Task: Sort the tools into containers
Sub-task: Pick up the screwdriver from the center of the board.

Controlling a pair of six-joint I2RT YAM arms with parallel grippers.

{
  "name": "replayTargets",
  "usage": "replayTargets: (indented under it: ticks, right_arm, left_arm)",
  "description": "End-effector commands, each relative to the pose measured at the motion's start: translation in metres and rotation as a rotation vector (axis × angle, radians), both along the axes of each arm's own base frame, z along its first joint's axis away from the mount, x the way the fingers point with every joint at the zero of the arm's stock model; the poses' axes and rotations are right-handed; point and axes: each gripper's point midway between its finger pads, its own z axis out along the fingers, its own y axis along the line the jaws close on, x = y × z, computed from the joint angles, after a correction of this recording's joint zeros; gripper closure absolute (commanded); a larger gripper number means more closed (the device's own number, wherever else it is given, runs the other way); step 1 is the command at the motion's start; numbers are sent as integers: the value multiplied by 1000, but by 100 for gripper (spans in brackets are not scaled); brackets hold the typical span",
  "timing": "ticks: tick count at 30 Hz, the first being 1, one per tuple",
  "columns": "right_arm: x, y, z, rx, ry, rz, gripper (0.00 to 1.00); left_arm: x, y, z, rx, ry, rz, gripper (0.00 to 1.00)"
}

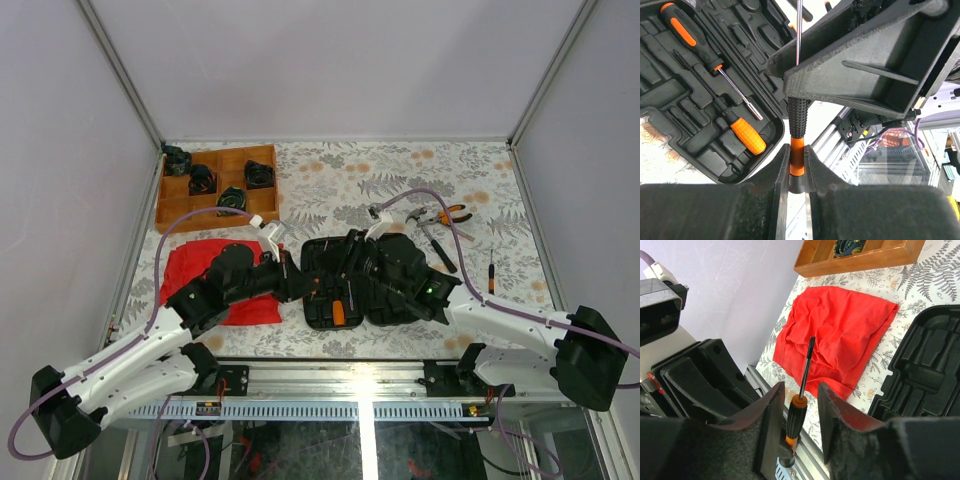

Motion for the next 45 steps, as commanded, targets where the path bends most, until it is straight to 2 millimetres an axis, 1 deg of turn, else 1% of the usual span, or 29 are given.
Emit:
replayTargets:
  ticks: [1,3,4,5,6,7,8,13,18,22,26,31,34,37,40,45]
  right_arm:
    - [0,15,35,113,-25,27,64]
    - [-1,15,33,123,-14,27,73]
    - [-1,14,32,125,-12,23,78]
    - [1,12,30,119,-6,8,87]
    - [2,9,26,109,3,-8,93]
    - [3,6,23,103,11,-25,98]
    - [4,3,23,107,15,-41,99]
    - [11,-15,17,159,64,-159,100]
    - [21,-35,28,271,106,-286,100]
    - [23,-43,40,371,153,-335,99]
    - [21,-44,51,465,186,-333,99]
    - [19,-39,53,508,234,-314,100]
    - [17,-36,49,522,257,-300,100]
    - [17,-34,45,528,276,-293,100]
    - [16,-33,42,524,289,-290,100]
    - [17,-33,37,526,300,-297,100]
  left_arm:
    - [0,-11,23,-70,-57,-41,100]
    - [1,-10,22,-68,-57,-31,100]
    - [2,-10,23,-70,-57,-25,98]
    - [3,-9,22,-69,-54,-15,93]
    - [4,-8,22,-71,-51,-2,86]
    - [5,-7,22,-74,-47,8,79]
    - [6,-7,24,-79,-45,16,72]
    - [8,-4,28,-95,-41,49,54]
    - [10,1,34,-113,-60,81,44]
    - [10,2,38,-117,-73,76,39]
    - [11,1,39,-116,-78,75,35]
    - [10,-4,41,-127,-81,53,34]
    - [9,-8,41,-132,-78,32,34]
    - [8,-9,42,-137,-77,21,38]
    - [7,-9,43,-146,-78,21,46]
    - [2,-14,47,-173,-76,-13,71]
